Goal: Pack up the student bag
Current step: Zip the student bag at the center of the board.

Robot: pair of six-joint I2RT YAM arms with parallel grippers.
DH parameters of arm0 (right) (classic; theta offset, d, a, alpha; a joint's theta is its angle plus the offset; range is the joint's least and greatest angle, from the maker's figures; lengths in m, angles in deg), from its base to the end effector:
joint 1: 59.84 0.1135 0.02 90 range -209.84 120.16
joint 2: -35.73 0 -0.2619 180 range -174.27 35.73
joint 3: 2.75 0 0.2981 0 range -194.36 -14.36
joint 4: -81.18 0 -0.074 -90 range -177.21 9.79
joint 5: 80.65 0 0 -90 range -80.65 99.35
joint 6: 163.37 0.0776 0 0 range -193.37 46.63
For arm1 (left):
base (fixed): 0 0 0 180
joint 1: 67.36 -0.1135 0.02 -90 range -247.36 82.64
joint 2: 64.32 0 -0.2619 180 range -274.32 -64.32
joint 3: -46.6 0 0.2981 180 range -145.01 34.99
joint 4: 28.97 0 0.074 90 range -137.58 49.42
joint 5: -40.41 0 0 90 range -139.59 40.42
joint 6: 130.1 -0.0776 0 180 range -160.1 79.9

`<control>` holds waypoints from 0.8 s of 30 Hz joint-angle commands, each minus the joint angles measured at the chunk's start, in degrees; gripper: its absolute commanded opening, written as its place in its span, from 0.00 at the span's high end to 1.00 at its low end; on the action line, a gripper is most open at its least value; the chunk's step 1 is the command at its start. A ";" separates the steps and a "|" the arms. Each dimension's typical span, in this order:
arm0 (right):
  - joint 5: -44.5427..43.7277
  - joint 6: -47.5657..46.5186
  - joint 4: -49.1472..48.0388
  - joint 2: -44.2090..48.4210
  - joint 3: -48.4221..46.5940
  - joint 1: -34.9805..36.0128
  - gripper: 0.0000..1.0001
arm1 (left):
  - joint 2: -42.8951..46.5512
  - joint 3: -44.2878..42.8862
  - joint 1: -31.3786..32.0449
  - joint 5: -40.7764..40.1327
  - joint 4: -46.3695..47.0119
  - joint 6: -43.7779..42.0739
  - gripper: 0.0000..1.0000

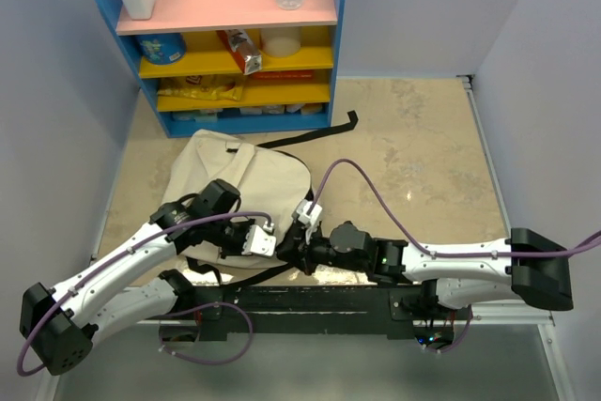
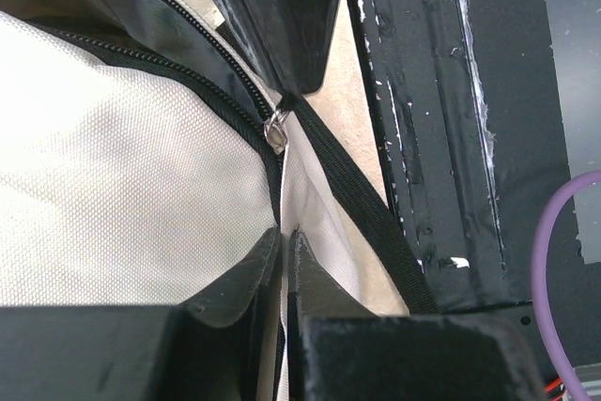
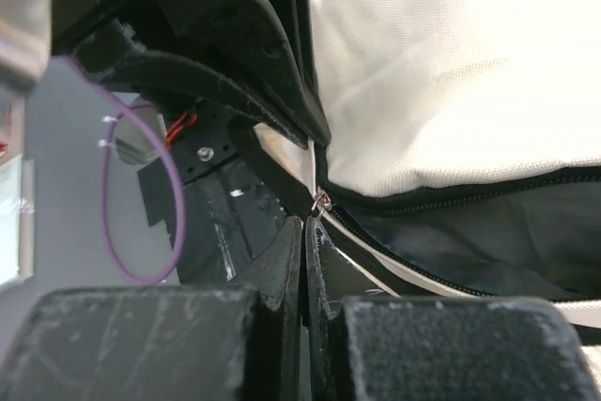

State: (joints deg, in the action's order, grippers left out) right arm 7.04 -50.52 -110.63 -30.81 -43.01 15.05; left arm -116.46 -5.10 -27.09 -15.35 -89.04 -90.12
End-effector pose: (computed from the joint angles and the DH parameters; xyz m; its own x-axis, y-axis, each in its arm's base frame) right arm 0.0890 0.3175 0.1839 -0.4307 -0.1065 -0.8962 -0.8543 0.3684 0.3667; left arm 0.1437 -0.1790 0.1977 0.1447 0.7077 -0.6916 0.9880 -0.1409 0.0625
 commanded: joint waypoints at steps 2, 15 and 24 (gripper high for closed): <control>-10.78 -1.58 9.43 -2.80 -10.27 2.01 1.00 | 0.72 -0.16 -0.02 -1.28 -0.57 -0.08 0.91; -24.67 -2.55 23.24 2.74 -14.33 1.84 1.00 | 1.87 -0.68 -0.02 -2.16 -3.91 -2.01 1.00; -27.05 -3.95 29.75 3.09 -17.58 -7.01 1.00 | 2.13 -3.67 -0.02 -2.86 -12.77 -9.47 1.00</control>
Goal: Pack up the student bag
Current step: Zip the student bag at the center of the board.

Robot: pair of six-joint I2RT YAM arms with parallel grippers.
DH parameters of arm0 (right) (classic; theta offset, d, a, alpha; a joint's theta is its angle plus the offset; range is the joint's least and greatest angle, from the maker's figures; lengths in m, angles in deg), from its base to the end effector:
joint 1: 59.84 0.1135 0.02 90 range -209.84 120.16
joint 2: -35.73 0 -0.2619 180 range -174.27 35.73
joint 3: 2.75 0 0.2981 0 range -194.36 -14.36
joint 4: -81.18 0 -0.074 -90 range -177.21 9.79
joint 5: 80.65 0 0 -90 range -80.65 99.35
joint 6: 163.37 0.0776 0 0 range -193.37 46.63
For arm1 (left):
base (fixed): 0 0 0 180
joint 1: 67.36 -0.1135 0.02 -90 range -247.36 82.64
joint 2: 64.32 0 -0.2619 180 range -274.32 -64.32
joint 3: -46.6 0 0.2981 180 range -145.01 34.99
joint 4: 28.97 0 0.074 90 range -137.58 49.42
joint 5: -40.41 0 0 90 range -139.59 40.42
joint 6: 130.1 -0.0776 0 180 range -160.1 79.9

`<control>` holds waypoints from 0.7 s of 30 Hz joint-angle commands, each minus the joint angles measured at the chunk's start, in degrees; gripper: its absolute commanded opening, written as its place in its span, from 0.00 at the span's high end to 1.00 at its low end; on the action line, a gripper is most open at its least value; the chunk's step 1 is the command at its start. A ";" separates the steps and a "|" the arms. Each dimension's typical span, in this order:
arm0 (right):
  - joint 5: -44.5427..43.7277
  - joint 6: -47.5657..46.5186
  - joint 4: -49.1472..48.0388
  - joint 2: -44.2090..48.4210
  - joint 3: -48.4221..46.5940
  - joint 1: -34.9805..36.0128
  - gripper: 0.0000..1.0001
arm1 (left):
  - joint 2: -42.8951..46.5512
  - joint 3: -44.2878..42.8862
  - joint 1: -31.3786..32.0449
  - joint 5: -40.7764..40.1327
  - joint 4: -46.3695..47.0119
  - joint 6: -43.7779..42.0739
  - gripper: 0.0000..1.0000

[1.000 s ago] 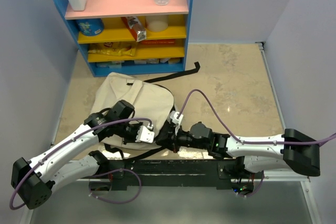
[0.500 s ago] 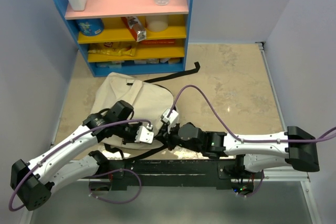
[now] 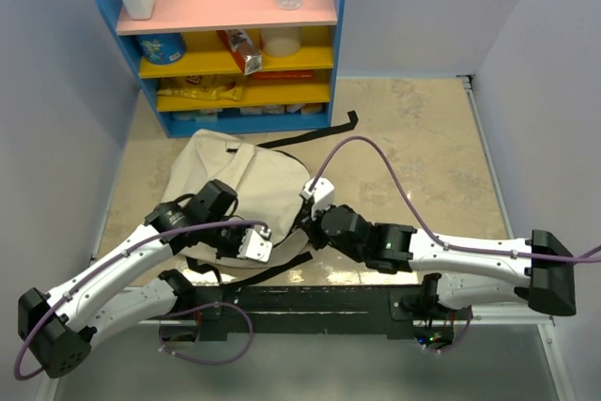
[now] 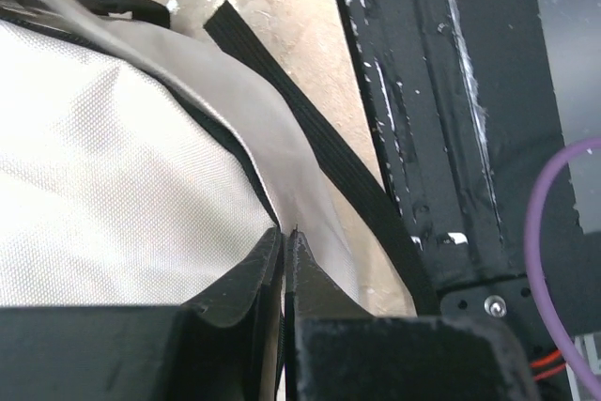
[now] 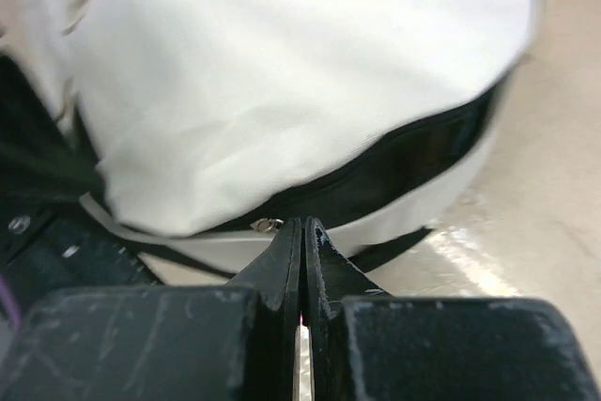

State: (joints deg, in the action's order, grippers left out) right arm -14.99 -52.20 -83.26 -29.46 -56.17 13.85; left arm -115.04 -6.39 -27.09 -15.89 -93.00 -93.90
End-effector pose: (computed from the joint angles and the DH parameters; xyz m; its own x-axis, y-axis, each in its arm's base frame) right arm 0.1235 0.3082 0.2240 -0.3989 -0.1916 -0.8968 -0.6730 0.7254 0.1444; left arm 0.1382 -0.1735 0.2060 0.1986 0.7116 -0.6739 0.9783 -0.1848 0.0931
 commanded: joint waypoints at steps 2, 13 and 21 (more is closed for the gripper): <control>-3.88 -3.58 3.09 1.29 -5.21 -8.90 1.00 | 1.76 -2.56 -0.02 -2.84 -10.32 -8.84 1.00; -5.90 -4.05 7.29 0.93 -8.03 -18.85 1.00 | 4.58 -3.70 -0.02 -1.70 -18.42 -22.84 1.00; 8.24 1.77 2.92 9.46 2.68 -18.67 1.00 | -10.16 -20.54 -0.02 1.72 -12.62 -8.36 0.37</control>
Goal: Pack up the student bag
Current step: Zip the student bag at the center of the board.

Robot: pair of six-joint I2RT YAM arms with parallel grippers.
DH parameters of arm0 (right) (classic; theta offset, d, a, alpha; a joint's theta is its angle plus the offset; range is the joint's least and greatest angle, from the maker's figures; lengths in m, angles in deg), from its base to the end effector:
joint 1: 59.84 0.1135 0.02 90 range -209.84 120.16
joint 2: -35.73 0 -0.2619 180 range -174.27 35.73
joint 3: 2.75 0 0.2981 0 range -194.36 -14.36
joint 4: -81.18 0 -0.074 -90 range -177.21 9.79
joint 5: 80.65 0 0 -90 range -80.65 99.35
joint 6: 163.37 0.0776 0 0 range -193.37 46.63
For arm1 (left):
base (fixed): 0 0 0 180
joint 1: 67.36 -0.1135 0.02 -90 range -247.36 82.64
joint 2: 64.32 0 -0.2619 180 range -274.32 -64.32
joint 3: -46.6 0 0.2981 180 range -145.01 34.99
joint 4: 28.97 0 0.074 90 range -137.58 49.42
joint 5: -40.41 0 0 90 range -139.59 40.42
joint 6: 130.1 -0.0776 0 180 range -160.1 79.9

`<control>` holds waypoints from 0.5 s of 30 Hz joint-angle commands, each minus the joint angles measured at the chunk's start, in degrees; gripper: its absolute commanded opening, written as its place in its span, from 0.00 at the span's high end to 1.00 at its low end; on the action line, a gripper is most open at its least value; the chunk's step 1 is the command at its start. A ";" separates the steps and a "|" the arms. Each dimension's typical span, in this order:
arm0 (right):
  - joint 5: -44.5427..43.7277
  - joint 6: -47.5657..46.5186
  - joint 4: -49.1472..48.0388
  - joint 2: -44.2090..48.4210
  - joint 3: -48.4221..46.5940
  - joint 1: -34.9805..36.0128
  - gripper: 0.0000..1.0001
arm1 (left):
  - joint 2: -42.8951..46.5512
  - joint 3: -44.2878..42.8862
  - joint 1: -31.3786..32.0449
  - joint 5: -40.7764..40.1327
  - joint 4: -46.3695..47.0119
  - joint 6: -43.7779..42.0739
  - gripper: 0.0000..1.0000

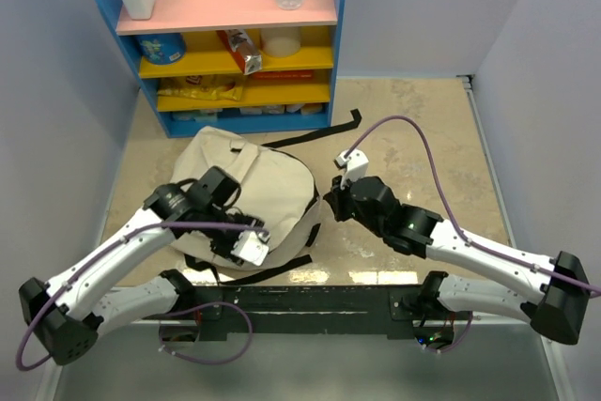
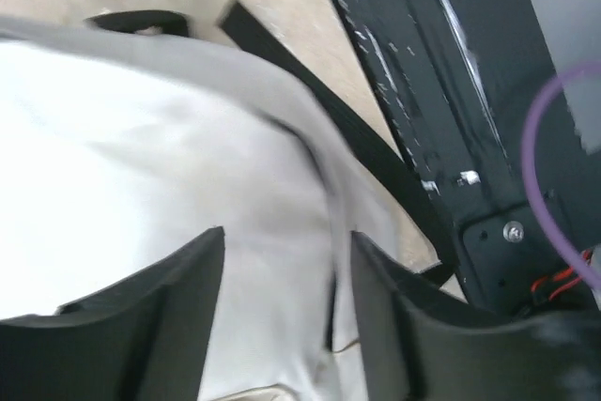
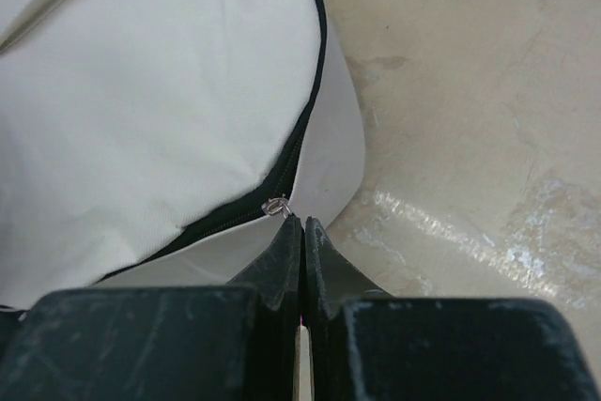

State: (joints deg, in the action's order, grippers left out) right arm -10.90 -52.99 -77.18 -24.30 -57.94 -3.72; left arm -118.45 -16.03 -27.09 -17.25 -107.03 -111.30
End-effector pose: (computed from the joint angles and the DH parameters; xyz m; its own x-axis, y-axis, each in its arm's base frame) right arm 0.1994 0.2487 0.2498 -0.4441 -0.0753 -0.8928 -0.4817 0.8603 0.1670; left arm 0.1335 -0.1675 0.2390 0.4215 0.6911 -0.5871 0.8988 -0.4045 0.1691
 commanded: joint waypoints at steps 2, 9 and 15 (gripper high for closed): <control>7.15 2.91 -3.69 3.96 4.99 -0.49 1.00 | -8.97 -14.35 0.07 4.65 1.68 13.25 0.04; 8.47 2.03 -4.22 4.13 4.81 -0.13 1.00 | -11.00 -16.59 9.00 -2.67 19.32 37.16 0.00; 8.56 2.47 -2.99 4.83 4.37 -0.13 1.00 | -14.58 -11.55 18.35 -19.74 30.94 53.78 0.00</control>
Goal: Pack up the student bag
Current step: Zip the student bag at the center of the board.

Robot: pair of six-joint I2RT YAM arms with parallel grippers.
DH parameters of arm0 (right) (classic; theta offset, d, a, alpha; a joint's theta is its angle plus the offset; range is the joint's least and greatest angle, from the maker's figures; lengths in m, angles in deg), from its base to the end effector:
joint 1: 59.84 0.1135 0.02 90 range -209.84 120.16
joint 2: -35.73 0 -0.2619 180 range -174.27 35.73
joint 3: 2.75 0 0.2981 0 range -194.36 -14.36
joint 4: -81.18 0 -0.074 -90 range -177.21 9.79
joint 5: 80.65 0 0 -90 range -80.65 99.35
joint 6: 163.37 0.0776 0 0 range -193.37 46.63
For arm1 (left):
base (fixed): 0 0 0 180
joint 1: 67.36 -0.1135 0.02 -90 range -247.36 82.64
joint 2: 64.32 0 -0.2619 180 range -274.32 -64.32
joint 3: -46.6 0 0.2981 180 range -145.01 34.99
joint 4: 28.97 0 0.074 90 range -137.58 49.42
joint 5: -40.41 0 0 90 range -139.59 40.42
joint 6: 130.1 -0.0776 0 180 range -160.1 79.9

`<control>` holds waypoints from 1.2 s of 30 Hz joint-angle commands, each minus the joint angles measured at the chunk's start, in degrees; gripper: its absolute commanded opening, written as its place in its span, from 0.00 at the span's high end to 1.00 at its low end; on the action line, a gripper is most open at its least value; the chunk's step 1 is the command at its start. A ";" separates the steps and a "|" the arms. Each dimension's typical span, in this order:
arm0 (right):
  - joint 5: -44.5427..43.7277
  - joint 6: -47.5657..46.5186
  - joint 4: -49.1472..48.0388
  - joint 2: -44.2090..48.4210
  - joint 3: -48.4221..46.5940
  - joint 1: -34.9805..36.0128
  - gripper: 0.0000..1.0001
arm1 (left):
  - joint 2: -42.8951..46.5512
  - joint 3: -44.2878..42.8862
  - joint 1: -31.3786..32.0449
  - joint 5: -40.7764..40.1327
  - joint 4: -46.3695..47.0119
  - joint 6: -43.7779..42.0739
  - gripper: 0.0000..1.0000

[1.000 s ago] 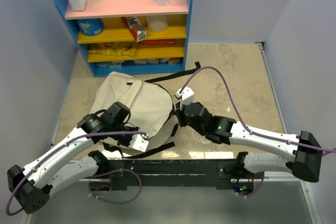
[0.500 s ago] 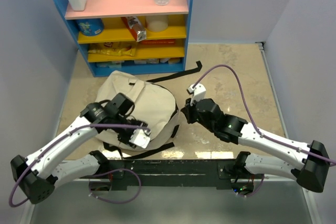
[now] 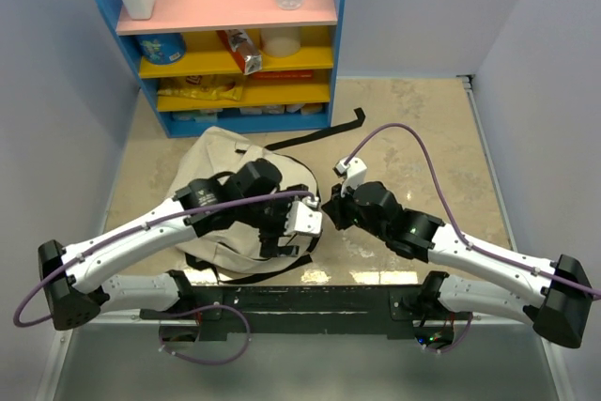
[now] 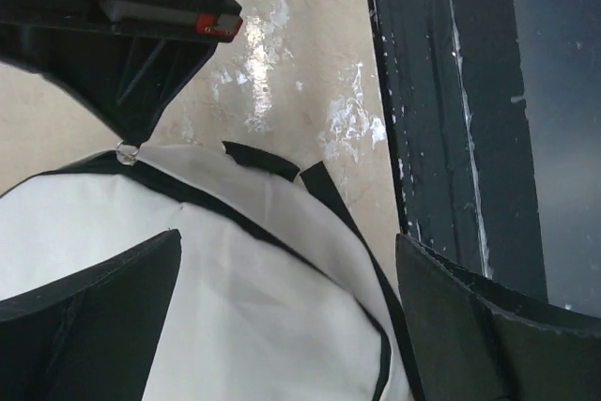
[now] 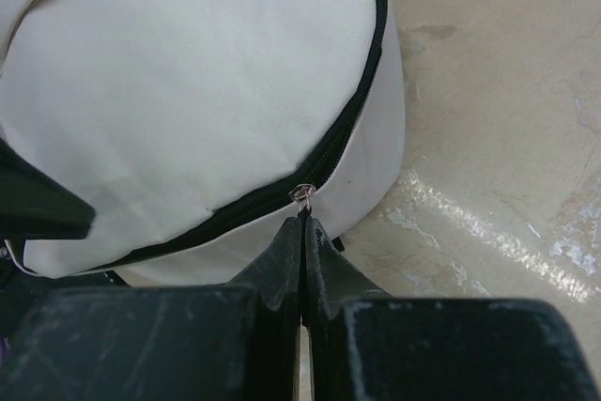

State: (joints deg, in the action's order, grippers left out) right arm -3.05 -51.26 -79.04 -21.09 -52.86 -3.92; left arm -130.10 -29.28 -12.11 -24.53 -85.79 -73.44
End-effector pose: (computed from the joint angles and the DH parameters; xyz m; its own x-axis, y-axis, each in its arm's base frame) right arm 0.1857 0.2448 0.2311 -0.4955 -0.0764 -0.8652 -0.5556 0.7936 0.2481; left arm 0.1468 -0.2693 0.2996 0.1534 0.6524 -0.7422 0.9882 -0.0967 0.1192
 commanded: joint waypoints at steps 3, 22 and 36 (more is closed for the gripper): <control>0.63 0.74 -1.22 2.50 -0.61 0.07 1.00 | -7.06 1.43 3.82 -20.89 12.86 18.84 0.00; 1.42 0.30 0.27 5.49 -0.26 -0.02 1.00 | -10.16 9.42 3.64 -21.73 18.84 20.25 0.52; 2.65 3.82 -6.66 4.00 2.64 -0.81 1.00 | -2.78 14.79 3.03 -17.53 17.17 20.16 1.00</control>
State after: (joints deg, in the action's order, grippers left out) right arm 0.38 -48.90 -79.24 -17.15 -50.46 -3.94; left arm -135.11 -15.75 -8.46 -45.09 -62.64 -53.14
